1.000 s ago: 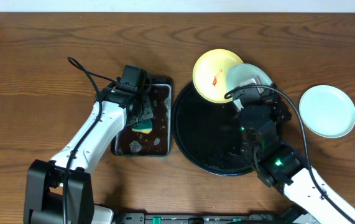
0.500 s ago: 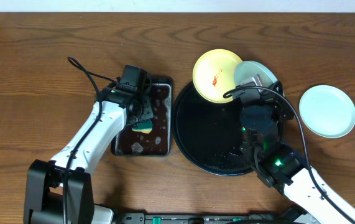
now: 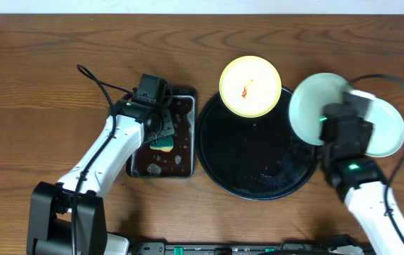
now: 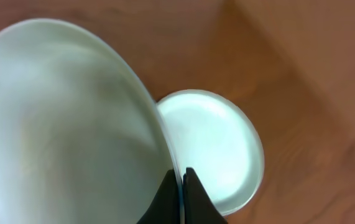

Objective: Clean dirty plates on tray and stack at the side
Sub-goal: 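Lift the pale blue plate and stack it on the pale green plate, then move the right gripper to the yellow plate rim and grasp it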

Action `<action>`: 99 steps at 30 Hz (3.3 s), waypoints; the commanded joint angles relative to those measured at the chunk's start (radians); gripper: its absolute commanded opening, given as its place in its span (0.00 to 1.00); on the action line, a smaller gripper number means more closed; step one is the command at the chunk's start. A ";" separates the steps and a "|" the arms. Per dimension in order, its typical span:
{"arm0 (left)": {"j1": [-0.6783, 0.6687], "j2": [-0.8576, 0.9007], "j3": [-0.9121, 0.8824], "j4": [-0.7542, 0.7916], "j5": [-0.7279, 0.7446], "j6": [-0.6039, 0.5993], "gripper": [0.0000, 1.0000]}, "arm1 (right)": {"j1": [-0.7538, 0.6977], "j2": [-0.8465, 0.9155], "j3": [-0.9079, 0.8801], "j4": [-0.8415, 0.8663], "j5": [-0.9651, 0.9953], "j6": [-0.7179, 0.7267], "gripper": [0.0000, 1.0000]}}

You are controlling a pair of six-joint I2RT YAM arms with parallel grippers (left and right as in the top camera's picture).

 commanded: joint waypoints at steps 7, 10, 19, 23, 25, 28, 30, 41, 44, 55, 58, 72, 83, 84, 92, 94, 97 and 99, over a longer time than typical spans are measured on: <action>0.004 -0.014 -0.003 0.001 -0.013 0.006 0.08 | -0.492 0.097 0.005 -0.025 -0.586 0.420 0.01; 0.004 -0.014 -0.003 0.001 -0.013 0.006 0.08 | -0.625 0.164 0.005 -0.023 -0.665 0.475 0.01; 0.004 -0.014 -0.003 0.001 -0.013 0.006 0.08 | -0.813 0.356 0.005 0.085 -0.806 0.507 0.01; 0.004 -0.014 -0.003 0.001 -0.013 0.006 0.08 | -0.816 0.383 0.005 0.120 -0.820 0.499 0.36; 0.004 -0.014 -0.003 0.002 -0.013 0.006 0.08 | -0.816 0.381 0.005 0.154 -0.887 0.427 0.47; 0.004 -0.014 -0.003 0.002 -0.013 0.006 0.08 | -0.816 0.375 0.005 0.196 -0.990 0.371 0.59; 0.004 -0.014 -0.003 0.002 -0.013 0.006 0.08 | -0.809 0.369 0.005 0.229 -1.082 0.331 0.59; 0.004 -0.014 -0.003 0.002 -0.013 0.006 0.08 | -0.552 0.326 0.052 0.279 -1.249 0.046 0.69; 0.004 -0.014 -0.003 0.002 -0.013 0.006 0.08 | -0.432 0.334 0.142 0.142 -1.165 -0.051 0.70; 0.004 -0.014 -0.003 0.002 -0.013 0.006 0.08 | -0.165 0.587 0.552 -0.185 -1.025 -0.196 0.76; 0.004 -0.014 -0.003 0.002 -0.013 0.006 0.08 | -0.137 0.689 0.588 -0.137 -1.025 -0.196 0.76; 0.004 -0.014 -0.003 0.002 -0.013 0.006 0.08 | -0.092 0.937 0.588 0.045 -1.011 -0.101 0.50; 0.004 -0.014 -0.003 0.002 -0.013 0.006 0.08 | -0.082 0.938 0.586 -0.028 -1.017 -0.098 0.30; 0.004 -0.014 -0.003 0.002 -0.013 0.006 0.08 | -0.082 0.938 0.582 -0.036 -1.017 -0.098 0.29; 0.004 -0.014 -0.003 0.001 -0.013 0.006 0.08 | -0.083 0.938 0.557 -0.050 -1.017 -0.098 0.05; 0.004 -0.014 -0.003 0.001 -0.013 0.006 0.08 | -0.084 0.936 0.557 -0.050 -1.017 -0.098 0.01; 0.004 -0.014 -0.003 0.001 -0.013 0.006 0.08 | -0.084 0.916 0.557 -0.091 -1.018 -0.099 0.01; 0.004 -0.014 -0.003 0.001 -0.013 0.006 0.08 | -0.084 0.887 0.557 -0.150 -1.017 -0.105 0.01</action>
